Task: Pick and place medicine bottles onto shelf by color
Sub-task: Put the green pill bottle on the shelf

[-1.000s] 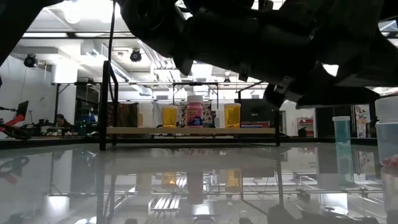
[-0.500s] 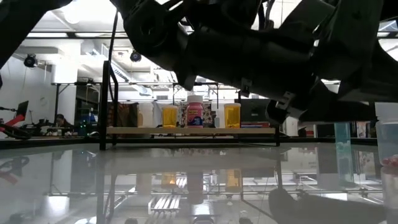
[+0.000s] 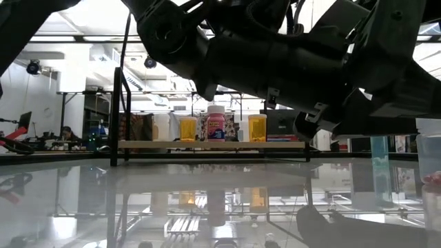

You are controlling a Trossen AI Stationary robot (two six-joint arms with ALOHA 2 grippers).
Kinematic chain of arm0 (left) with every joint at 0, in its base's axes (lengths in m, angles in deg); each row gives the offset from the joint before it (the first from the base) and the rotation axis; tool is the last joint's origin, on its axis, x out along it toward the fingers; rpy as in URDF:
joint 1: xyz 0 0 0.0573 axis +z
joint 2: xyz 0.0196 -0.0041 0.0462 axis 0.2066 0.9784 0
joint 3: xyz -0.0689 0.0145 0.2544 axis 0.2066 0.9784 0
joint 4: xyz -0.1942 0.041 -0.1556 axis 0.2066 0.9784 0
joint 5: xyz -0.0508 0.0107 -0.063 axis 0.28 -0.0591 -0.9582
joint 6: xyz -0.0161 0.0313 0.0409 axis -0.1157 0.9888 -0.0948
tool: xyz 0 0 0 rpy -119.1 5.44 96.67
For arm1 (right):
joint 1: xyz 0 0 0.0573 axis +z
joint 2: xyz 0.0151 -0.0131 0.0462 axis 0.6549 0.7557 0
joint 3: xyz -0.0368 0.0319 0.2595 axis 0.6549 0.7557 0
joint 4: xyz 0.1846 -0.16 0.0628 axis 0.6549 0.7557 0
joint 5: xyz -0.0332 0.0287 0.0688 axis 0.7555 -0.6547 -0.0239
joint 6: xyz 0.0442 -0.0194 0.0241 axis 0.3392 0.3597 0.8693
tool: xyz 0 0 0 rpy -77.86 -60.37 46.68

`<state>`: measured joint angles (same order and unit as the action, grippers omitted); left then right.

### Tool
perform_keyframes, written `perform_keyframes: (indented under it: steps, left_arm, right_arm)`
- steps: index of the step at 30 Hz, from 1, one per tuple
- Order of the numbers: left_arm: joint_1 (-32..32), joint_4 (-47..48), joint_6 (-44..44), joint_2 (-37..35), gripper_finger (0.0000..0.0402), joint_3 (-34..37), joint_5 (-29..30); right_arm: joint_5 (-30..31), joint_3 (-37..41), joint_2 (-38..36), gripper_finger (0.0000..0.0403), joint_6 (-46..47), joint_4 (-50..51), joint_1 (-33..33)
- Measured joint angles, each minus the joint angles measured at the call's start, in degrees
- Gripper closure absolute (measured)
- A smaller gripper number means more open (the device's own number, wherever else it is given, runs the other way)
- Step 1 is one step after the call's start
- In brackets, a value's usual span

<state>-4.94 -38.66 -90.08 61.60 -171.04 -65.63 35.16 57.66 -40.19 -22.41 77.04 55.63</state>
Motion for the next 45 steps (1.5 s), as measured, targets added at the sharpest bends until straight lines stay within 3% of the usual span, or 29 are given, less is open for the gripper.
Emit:
perform_keyframes:
  steps: [11, 20, 25, 30, 36, 38, 41, 45]
  left_arm:
    - [-0.1, 0.0, -1.3, 0.0, 0.0274, 0.1, 0.1]
    - [-0.1, 0.1, -2.4, -0.3, 0.0282, 0.2, 0.4]
    - [-0.2, 7.1, 0.3, -5.0, 0.0283, 0.7, 4.0]
    - [-1.2, 22.1, 1.8, -12.0, 0.0284, 1.6, 16.5]
    - [-3.9, 38.0, -5.7, -19.0, 0.0284, 2.5, 41.1]
    - [-4.7, 44.9, -11.9, -20.9, 0.0284, 2.9, 50.0]
    - [-4.9, 55.1, -25.8, -23.3, 0.0284, 4.6, 58.8]
    - [-4.3, 66.8, -49.3, -26.7, 0.0285, 8.4, 60.3]
  right_arm:
    - [0.0, 0.0, 0.0, 0.039, 0.0, 0.2, 0.0]
    - [0.0, 0.0, 0.0, 0.039, 0.5, 0.9, 0.0]
    - [0.0, 0.0, 0.0, 0.039, 1.1, 1.8, 0.0]
    - [0.0, 0.0, -0.1, 0.039, 1.5, 2.3, 0.0]
    - [0.0, 0.0, -0.1, 0.039, 2.7, 2.5, 0.0]
    - [0.1, 0.0, 0.0, 0.039, 3.1, 2.5, 0.0]
    - [0.1, 0.0, 0.2, 0.039, 3.5, 2.6, 0.0]
    - [0.1, 0.3, 0.5, 0.039, 4.9, 2.7, 0.0]
